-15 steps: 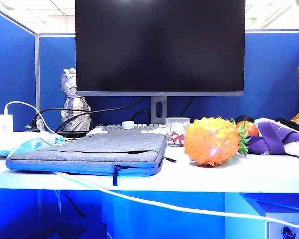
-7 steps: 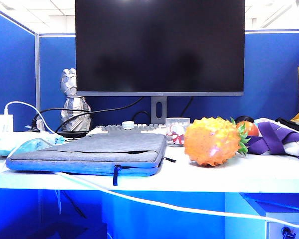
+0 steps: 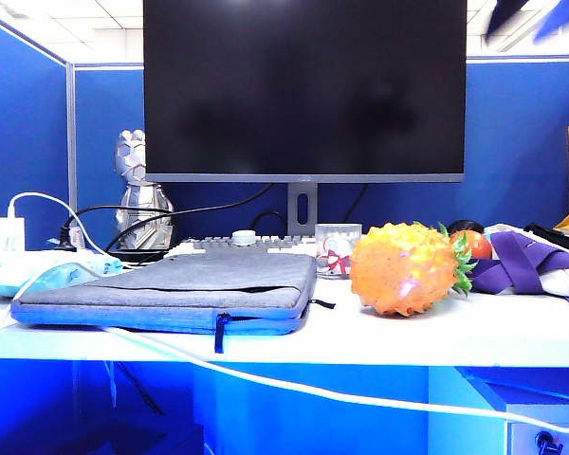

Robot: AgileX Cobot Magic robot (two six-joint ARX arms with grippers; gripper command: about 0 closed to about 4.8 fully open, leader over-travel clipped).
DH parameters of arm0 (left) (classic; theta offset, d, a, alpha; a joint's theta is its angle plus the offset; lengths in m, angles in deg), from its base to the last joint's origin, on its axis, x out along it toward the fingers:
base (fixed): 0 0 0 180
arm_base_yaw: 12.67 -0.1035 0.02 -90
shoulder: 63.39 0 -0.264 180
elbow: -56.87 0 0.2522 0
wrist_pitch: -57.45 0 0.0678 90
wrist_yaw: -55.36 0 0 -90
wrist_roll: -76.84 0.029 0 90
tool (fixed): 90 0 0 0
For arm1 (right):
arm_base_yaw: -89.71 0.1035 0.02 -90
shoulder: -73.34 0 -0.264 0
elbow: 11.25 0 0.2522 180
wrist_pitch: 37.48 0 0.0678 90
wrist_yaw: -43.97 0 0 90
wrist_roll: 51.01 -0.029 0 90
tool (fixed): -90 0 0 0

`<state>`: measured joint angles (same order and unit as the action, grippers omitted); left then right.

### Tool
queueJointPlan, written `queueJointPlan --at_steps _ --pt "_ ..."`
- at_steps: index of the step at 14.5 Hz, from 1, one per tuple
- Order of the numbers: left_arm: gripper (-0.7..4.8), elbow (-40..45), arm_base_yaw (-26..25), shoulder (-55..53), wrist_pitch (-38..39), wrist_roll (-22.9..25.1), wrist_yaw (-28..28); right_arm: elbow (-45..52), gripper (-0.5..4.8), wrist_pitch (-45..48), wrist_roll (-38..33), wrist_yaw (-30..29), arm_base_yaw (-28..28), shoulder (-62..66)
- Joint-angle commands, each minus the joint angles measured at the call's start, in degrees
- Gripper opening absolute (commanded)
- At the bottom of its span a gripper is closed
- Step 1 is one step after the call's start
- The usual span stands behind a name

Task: Pick up the pineapple and place it above the gray bag.

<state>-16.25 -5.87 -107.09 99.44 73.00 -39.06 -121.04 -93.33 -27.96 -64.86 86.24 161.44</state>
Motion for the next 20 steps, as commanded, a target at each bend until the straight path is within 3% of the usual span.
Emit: queueJointPlan --at_steps 1,4,6,8,16,20 --pt "4.79 -0.3 0.0 -1.8 0.3 0.4 -0.2 -0.6 4.79 -1.5 -6.3 -0.4 -1.6 2.3" --pt "4.79 -0.3 0.0 -5.8 0.4 -0.9 -2.7 -0.6 4.79 3.6 -33.3 -3.5 1.1 9.1" --pt "4.79 -0.3 0.0 -7.6 0.3 -0.9 -3.7 -0.6 4.79 11.3 -43.1 -4.1 3.5 13.2" --pt "4.79 -0.3 0.1 -8.4 -0.1 -1.1 -4.9 -0.6 4.79 21.4 -55.8 -1.1 5.7 18.4" --pt "4.79 -0.3 0.1 -8.4 0.4 -2.2 -7.4 -0.6 4.79 7.8 -59.3 2.2 5.6 24.7" --pt "4.79 -0.3 0.1 -8.4 0.4 -3.7 -8.9 -0.6 4.79 6.2 -60.2 1.9 5.6 24.7"
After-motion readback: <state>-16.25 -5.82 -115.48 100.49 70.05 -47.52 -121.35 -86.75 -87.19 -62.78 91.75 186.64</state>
